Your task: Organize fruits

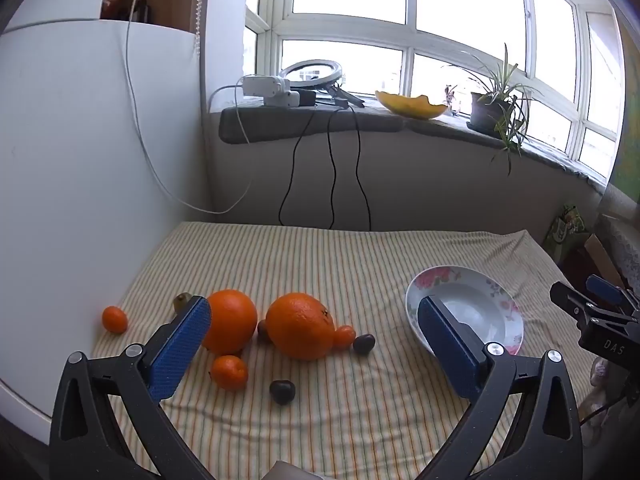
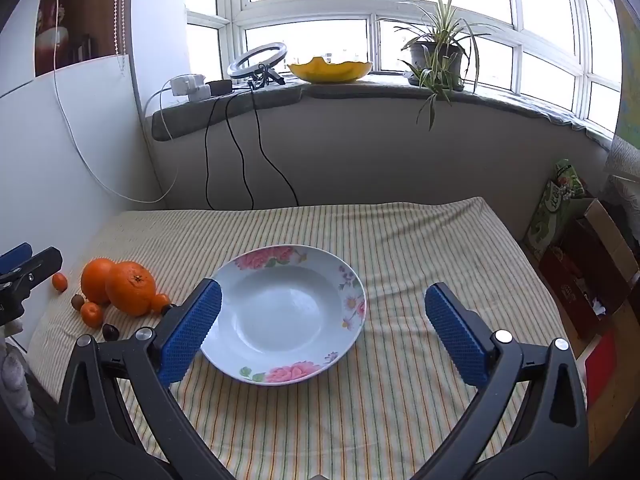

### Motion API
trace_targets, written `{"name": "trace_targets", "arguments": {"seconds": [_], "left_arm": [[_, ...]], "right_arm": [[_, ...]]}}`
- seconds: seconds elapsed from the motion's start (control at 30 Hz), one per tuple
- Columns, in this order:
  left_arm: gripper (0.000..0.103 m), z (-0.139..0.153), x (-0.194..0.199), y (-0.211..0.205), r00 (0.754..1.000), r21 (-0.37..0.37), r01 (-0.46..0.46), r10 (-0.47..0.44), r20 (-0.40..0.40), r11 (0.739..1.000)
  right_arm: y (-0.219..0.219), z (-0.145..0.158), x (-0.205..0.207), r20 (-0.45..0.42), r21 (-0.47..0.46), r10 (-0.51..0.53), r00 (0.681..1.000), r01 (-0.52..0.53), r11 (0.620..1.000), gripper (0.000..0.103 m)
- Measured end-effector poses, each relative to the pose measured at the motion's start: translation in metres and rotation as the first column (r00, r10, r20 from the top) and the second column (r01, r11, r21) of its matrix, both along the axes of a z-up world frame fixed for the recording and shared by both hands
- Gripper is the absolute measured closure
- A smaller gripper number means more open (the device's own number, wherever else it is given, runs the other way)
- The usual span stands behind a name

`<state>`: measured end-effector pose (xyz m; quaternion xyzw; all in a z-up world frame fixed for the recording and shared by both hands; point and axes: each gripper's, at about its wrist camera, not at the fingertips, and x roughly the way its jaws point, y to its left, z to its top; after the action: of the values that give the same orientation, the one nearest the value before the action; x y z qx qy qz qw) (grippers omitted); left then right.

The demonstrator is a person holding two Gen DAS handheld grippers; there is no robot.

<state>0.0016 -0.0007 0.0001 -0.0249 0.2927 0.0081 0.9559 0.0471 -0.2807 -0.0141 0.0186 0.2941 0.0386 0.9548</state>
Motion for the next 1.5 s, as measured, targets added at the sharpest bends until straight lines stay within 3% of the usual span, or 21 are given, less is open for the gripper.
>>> {"name": "trace_targets", "arguments": {"seconds": [1.5], "left_arm": [[0.001, 0.0029, -0.003, 0.0001, 0.999, 0.004, 0.004, -0.004, 0.036, 1.0]], "right_arm": [[0.0029, 0.0013, -0.0021, -0.002, 0.025, 0.003, 1.0, -0.003, 1.0, 0.0]]}}
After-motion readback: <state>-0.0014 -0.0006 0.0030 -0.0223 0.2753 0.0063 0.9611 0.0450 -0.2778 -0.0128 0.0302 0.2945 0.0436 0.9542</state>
